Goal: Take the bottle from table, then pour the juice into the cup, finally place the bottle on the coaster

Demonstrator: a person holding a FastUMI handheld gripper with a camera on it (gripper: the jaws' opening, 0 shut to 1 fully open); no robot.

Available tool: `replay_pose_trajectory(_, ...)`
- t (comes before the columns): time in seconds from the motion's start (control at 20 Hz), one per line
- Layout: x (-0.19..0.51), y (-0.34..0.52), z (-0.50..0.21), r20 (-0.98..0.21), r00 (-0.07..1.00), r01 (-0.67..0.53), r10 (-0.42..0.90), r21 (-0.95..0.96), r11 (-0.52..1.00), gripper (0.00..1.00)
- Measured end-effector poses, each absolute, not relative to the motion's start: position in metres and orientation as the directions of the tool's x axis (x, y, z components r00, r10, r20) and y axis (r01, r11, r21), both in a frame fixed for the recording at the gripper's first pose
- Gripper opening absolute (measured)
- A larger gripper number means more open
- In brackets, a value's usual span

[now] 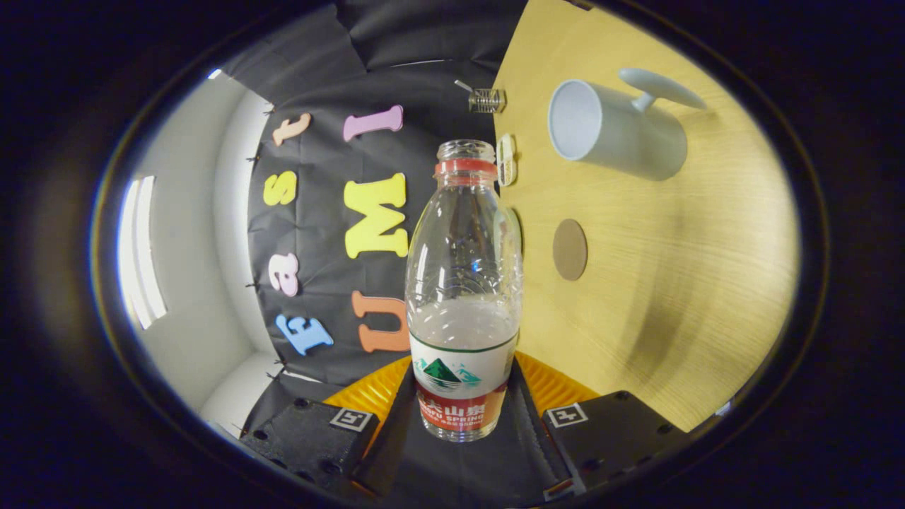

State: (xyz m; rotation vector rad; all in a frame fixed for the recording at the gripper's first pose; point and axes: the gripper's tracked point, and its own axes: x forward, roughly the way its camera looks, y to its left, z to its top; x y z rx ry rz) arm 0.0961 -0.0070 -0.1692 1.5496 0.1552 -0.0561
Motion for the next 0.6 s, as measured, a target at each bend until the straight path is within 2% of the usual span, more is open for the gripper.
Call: replay_pose_trajectory(0.6, 0.109, -0.02, -0.168, -0.148, 0.988, 0.151, 0.047, 0.986, -0.068, 0.74)
